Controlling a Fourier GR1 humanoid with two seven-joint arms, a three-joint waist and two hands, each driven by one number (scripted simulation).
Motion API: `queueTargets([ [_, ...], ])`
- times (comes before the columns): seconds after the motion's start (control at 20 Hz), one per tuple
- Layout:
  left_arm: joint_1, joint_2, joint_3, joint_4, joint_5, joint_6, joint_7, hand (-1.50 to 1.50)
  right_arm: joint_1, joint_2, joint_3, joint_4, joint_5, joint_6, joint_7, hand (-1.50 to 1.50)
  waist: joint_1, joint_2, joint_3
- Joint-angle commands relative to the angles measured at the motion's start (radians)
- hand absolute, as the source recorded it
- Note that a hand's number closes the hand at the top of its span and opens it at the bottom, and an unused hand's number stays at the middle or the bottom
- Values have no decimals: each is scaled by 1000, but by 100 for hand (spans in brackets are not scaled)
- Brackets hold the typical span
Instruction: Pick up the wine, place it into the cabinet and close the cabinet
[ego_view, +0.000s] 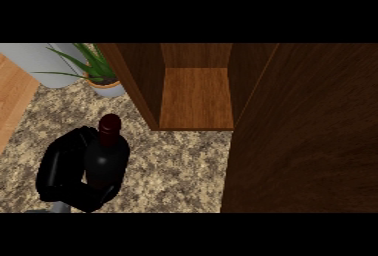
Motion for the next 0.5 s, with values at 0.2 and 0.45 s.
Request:
queueTargets([
  [0.2, -60, -98, -143, -172, -96, 147, 227, 150, 93, 22, 42, -165, -37, 0, 29, -150, -10, -1, 0],
  [0.45, -112, -161, -195, -222, -148, 188, 290, 150, 16, 6, -11, -92, -64, -1, 46, -150, -4, 1, -1],
])
